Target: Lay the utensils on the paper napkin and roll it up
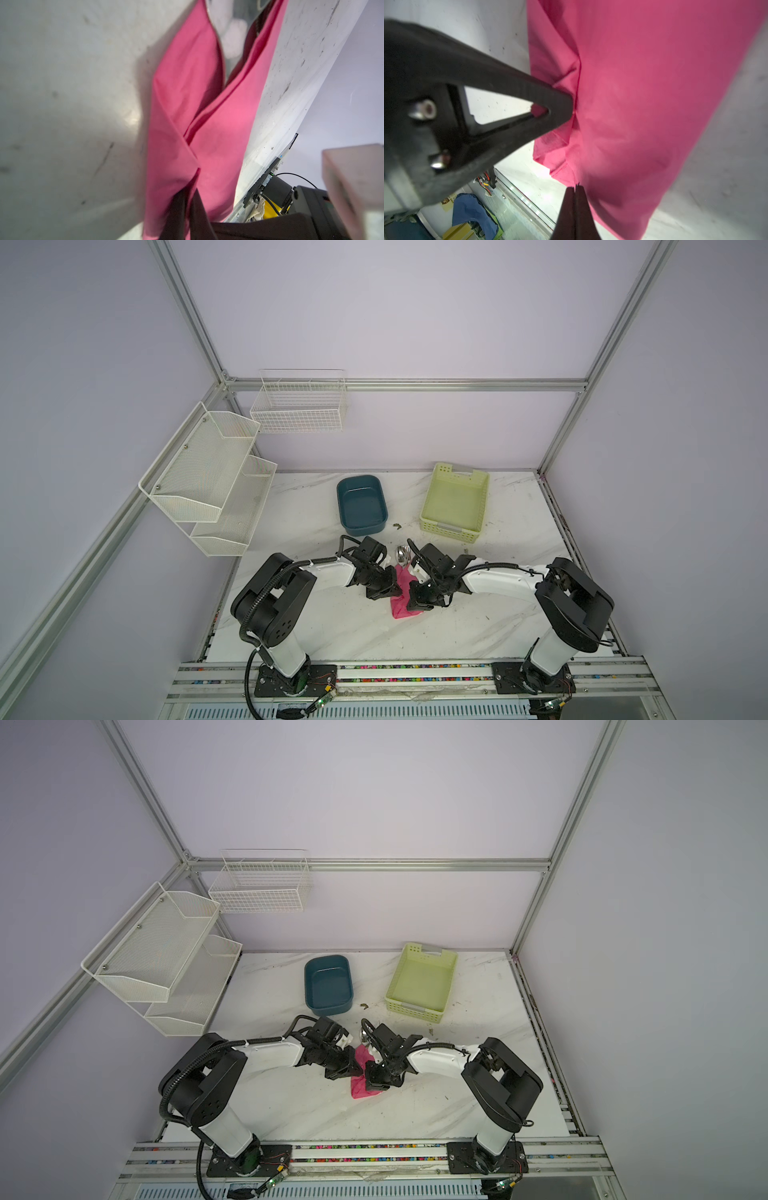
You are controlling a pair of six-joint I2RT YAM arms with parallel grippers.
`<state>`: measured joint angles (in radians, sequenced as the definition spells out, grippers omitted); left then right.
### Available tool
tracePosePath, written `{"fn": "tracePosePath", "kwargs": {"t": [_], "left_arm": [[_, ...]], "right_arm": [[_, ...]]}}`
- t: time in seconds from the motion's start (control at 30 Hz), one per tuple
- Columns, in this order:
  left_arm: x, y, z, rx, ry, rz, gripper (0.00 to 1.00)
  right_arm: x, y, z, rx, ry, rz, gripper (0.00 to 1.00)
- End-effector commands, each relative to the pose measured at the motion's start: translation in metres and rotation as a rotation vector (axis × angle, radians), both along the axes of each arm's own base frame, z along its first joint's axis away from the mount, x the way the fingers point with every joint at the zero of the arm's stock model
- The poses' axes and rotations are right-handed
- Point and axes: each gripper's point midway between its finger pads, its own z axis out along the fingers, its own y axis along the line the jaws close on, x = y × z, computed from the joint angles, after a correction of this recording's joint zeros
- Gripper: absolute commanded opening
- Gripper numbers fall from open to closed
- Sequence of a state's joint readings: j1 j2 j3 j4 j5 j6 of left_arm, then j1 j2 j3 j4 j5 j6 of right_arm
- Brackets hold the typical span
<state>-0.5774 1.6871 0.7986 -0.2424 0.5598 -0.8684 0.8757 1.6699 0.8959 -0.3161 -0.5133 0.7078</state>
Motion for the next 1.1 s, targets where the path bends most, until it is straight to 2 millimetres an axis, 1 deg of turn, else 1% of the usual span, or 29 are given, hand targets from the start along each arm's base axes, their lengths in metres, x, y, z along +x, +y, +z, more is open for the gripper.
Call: {"fn": "tracePosePath", "kwargs": {"t": [0.0,0.1,0.27,0.4,0.57,0.8,0.93,1.07], "left_arm": [[0.003,0.010,-0.010,0.089,0.007,0.007,0.09],[0.005,0.009,-0.009,0.086,0.003,0.007,0.09],[0.007,0.007,-0.004,0.078,-0.007,0.006,0.09],[0.012,0.004,0.006,0.061,-0.027,0.011,0.09],[0.020,-0.007,0.032,-0.002,-0.083,-0.009,0.09],[0.026,-0.024,0.062,-0.073,-0.126,-0.020,0.09],[0.030,-0.035,0.071,-0.100,-0.135,-0.034,0.09],[0.032,-0.046,0.073,-0.127,-0.137,-0.044,0.09]], "right_arm": [[-0.005,0.003,0.000,0.024,0.020,-0.010,0.05],[-0.003,0.002,-0.006,0.002,0.017,-0.019,0.05],[0.000,-0.010,-0.021,-0.085,0.005,-0.027,0.04],[-0.001,-0.016,-0.029,-0.123,0.005,-0.026,0.03],[-0.003,-0.017,-0.030,-0.118,0.009,-0.022,0.03],[-0.003,-0.017,-0.028,-0.112,0.006,-0.022,0.03],[-0.004,-0.017,-0.028,-0.111,0.008,-0.024,0.02],[-0.004,-0.018,-0.026,-0.109,0.006,-0.023,0.02]]}}
